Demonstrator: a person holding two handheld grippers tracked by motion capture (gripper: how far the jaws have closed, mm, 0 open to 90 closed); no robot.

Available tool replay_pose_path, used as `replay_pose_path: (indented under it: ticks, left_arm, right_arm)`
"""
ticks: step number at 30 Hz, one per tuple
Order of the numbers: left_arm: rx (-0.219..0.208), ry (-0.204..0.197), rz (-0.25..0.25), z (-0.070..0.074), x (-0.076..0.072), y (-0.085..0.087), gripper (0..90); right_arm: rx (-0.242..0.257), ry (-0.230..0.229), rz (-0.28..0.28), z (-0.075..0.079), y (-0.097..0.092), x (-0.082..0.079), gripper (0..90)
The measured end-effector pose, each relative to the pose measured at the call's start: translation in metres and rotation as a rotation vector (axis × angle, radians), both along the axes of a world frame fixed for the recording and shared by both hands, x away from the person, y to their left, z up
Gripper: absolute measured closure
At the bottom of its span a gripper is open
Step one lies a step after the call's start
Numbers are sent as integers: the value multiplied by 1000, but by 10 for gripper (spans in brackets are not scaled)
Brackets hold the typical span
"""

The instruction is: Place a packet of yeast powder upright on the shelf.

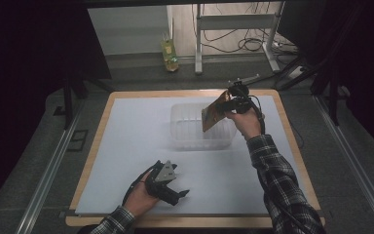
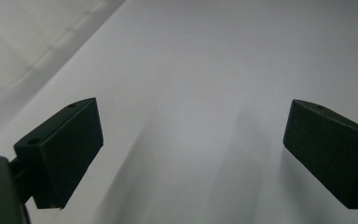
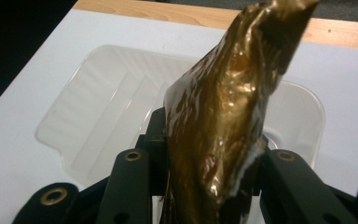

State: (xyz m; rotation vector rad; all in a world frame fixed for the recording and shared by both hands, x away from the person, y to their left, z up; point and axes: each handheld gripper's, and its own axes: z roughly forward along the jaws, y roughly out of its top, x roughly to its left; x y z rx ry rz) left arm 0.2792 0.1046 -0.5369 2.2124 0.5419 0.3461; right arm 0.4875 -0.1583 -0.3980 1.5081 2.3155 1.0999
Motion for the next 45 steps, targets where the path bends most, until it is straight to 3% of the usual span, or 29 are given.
replay_pose_path:
  ticks: [12,28,36,45]
  left_arm:
    - [8,5,-5,-1,0,-1,47]
    - [9,9,-8,-1,0,-1,48]
    - [12,9,-11,-2,1,-2,48]
    - [7,10,-7,-1,1,0,47]
  right_arm:
    - [61,1,-19,-8,8,9,641]
    - [57,23,-19,-33,27,16,639]
    - [22,3,-18,-37,33,12,617]
    - [-26,-35,20,-33,37,8,498]
